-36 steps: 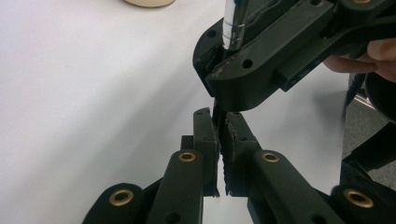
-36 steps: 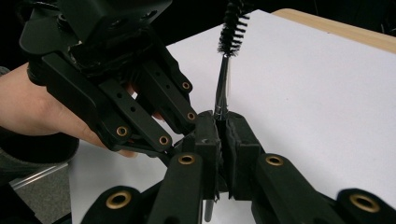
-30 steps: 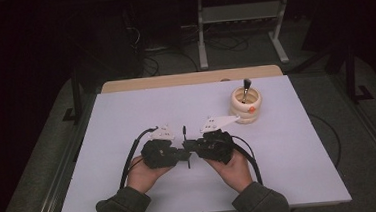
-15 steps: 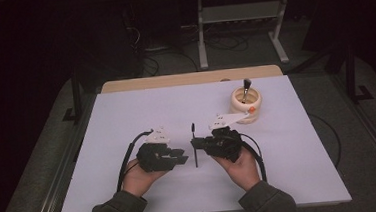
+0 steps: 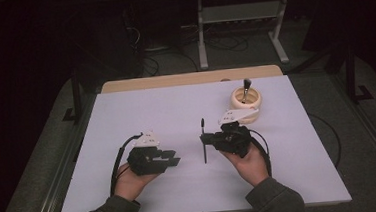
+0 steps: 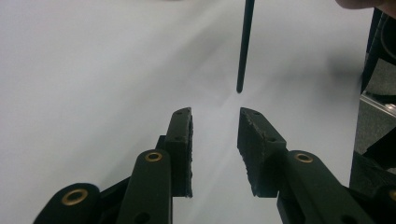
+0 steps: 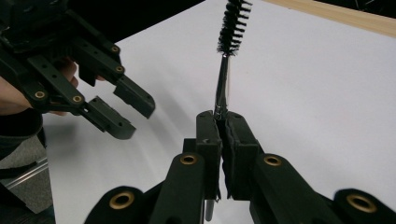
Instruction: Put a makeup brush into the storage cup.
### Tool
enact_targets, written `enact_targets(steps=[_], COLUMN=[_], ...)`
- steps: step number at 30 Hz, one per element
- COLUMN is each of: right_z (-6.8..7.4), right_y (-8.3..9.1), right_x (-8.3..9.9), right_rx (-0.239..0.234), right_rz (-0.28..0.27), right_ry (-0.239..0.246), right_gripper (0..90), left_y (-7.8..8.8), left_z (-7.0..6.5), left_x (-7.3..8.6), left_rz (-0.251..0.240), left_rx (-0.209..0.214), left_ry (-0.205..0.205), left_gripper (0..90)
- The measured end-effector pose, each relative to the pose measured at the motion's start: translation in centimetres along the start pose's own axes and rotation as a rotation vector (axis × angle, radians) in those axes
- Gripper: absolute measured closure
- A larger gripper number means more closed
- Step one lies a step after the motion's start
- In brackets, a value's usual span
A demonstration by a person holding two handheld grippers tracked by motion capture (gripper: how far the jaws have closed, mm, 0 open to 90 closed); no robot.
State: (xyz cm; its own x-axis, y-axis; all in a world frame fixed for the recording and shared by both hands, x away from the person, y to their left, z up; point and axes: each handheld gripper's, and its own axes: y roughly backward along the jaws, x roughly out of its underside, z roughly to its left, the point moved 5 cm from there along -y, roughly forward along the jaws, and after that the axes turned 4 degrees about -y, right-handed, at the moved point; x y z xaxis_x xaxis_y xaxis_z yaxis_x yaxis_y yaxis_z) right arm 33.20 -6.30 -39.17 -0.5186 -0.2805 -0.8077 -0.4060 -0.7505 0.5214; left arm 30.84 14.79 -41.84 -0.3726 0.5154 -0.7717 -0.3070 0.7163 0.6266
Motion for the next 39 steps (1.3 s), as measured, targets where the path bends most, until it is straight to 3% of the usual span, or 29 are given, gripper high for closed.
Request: enact_targets(steps=[11,27,28,39], right_z=[-1.7,-4.4,-4.5,-5.6], right_y=[1.7,3.9,4.1,6.0], right_x=[-1.0,-2.2,-2.3,-4.0], right_rx=[0.027,0.074,0.075,0.114], right_rz=[-0.014,-0.026,-0.026,-0.043], right_ry=[-0.031,-0.085,-0.09,-0.097], right_gripper=[84.6,84.6,84.6,84.6], left_y=[0.7,1.9,1.9,2.0], left_z=[0.6,1.3,1.2,1.2], left_x=[0.8,1.2,1.2,1.3], left_rz=[-0.014,-0.02,-0.031,-0.023], left_rx=[-0.021,-0.05,-0.052,-0.046], left_ry=[0.012,-0.019,-0.005,-0.004], left_gripper=[61.0,55.2,55.0,51.7])
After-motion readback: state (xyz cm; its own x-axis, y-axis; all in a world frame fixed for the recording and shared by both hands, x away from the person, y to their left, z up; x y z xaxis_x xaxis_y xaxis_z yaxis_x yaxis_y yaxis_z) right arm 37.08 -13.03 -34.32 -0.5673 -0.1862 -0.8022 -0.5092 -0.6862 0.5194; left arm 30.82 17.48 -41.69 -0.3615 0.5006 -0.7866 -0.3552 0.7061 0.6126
